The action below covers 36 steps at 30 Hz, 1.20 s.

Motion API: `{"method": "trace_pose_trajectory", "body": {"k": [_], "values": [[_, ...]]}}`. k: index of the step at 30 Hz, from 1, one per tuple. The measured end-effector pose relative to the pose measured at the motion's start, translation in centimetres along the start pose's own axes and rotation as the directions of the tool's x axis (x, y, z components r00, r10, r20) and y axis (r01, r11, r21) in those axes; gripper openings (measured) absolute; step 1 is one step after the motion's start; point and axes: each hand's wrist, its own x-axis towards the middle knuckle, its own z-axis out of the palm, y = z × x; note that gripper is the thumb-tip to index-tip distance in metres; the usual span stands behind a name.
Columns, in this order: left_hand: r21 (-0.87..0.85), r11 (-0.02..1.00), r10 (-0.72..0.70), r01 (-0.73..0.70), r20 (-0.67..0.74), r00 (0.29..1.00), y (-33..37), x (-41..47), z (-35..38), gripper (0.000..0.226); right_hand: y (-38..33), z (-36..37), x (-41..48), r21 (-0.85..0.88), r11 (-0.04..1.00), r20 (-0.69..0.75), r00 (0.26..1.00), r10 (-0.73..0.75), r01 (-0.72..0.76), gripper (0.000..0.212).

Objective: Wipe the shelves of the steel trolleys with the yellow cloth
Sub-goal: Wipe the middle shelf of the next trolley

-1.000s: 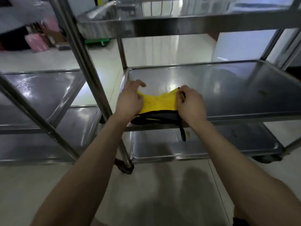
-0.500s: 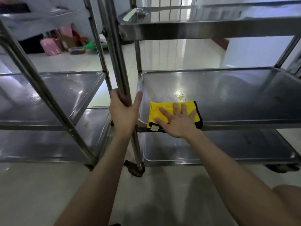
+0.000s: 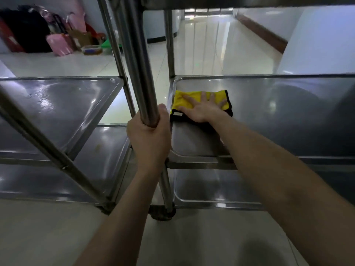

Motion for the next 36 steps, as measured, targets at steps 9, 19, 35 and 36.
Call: {"method": "trace_pose_trajectory", "body": {"k": [9,19,35,36], "values": [[0.020,0.998,0.053,-0.052,-0.037,0.998,0.0,0.3,0.8,0.050,-2.5,-0.6,3.8,-0.021,0.999,0.022,0.999,-0.040,0.040,0.083],[0.066,0.998,0.007,-0.004,-0.041,0.999,0.8,0.5,0.8,0.047,1.0,3.3,-13.2,-0.059,0.970,0.047,0.971,-0.233,0.235,0.084],[0.070,0.997,-0.021,0.025,-0.063,0.998,-1.3,1.3,1.2,0.044,20.7,-2.4,-8.0,0.067,0.934,0.023,0.937,0.350,-0.351,0.115],[0.064,0.998,-0.003,0.007,-0.060,0.998,-1.5,1.3,1.2,0.046,19.9,-2.8,-6.3,0.077,0.934,0.036,0.938,0.346,-0.348,0.113]]}}
